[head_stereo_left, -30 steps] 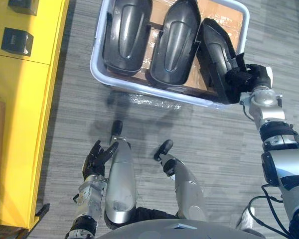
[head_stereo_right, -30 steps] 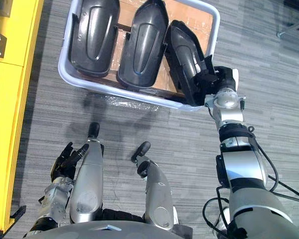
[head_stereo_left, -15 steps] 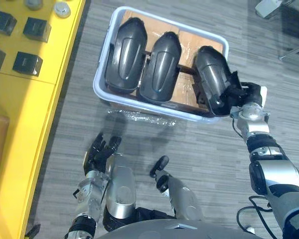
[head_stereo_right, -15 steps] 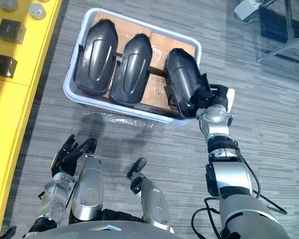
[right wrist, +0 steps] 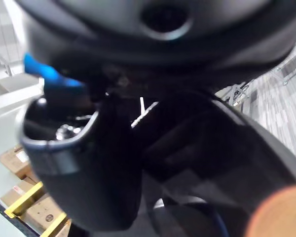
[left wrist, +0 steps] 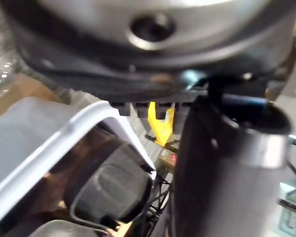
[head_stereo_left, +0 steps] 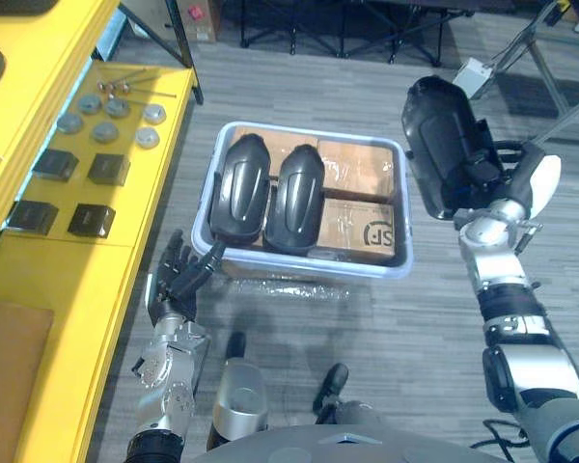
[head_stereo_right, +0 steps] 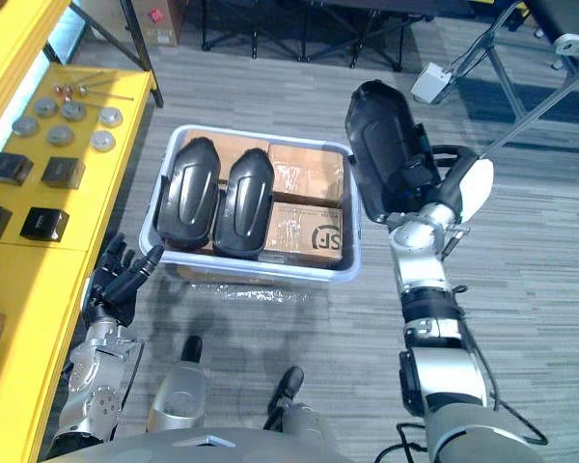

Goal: Walk over and take three plastic housings, then place them on the shelf

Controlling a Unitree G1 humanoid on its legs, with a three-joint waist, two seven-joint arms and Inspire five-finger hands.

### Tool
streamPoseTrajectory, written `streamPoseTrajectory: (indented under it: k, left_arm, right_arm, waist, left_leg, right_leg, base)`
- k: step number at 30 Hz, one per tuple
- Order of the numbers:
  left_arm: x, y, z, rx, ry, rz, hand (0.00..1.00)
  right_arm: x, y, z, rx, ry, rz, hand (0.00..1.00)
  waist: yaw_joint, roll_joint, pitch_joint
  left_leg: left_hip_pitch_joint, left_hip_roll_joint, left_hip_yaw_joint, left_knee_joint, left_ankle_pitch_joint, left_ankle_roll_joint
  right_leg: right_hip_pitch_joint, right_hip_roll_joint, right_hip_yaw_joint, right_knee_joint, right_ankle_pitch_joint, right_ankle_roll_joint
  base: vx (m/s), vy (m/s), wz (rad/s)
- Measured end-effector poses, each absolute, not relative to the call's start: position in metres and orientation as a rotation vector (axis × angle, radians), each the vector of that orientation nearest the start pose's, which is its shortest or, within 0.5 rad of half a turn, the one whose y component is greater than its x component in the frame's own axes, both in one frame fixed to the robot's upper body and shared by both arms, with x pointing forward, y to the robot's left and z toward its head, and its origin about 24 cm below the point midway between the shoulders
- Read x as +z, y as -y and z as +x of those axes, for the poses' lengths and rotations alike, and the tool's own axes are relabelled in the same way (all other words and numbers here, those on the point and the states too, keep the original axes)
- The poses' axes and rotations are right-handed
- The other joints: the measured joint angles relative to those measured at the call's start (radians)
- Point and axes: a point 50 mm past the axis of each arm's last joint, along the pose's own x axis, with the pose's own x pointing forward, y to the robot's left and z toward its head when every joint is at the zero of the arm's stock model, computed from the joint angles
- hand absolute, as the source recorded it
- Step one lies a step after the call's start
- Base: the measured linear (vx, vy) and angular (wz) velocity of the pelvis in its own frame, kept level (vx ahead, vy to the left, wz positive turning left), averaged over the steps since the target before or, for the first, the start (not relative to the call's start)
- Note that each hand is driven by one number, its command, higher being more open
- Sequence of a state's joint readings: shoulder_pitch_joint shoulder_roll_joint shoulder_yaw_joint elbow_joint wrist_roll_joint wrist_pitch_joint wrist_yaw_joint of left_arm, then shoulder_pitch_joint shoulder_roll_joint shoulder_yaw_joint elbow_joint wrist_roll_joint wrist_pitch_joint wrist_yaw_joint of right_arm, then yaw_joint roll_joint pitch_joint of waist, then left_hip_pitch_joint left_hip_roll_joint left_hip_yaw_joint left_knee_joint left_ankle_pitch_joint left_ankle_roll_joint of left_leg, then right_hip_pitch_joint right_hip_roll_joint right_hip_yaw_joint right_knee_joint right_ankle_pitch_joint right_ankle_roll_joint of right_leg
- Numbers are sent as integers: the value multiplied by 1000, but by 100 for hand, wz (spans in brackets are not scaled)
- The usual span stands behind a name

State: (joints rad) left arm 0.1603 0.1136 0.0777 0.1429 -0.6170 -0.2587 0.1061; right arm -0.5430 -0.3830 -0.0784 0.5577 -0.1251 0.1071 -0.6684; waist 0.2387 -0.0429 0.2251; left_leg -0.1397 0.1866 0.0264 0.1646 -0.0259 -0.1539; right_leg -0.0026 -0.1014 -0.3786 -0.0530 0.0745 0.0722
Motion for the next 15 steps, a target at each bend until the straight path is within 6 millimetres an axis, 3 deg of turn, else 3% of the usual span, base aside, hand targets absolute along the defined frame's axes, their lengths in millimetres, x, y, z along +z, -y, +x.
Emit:
streamPoseTrajectory:
  k: [3, 6, 9, 15]
  left_arm:
    - [26, -213, 211, 385, 110, -537, 100]
    - [36, -198, 216, 286, 122, -615, 100]
    - [26, -177, 219, 151, 17, -711, 100]
    - [-7, -151, 229, 11, -208, -735, 100]
  right_arm:
    - [96, 243, 334, -750, 80, -458, 0]
    - [97, 225, 336, -693, 144, -475, 0]
    - [112, 205, 337, -613, 292, -491, 0]
    - [137, 172, 332, -457, 535, -467, 0]
  waist:
    - [1, 6, -15]
    - [1, 26, -46]
    - [-3, 51, -65]
    - [-50, 47, -90]
  left_leg:
    - [21, -7, 8, -14, 0, 0]
    - [30, -20, 7, -18, -1, 0]
    - [50, -33, 21, -30, 3, 6]
    - [80, -35, 57, -41, 0, 11]
  right_leg:
    - [14, -7, -5, -1, 0, 0]
    - [23, -19, -7, -1, 2, 2]
    - [30, -33, 5, -2, 8, 12]
    - [34, -37, 46, -4, 14, 16]
  base:
    - [12, 22, 1]
    - [-3, 45, 6]
    - [-12, 52, -6]
    - [-29, 24, -19]
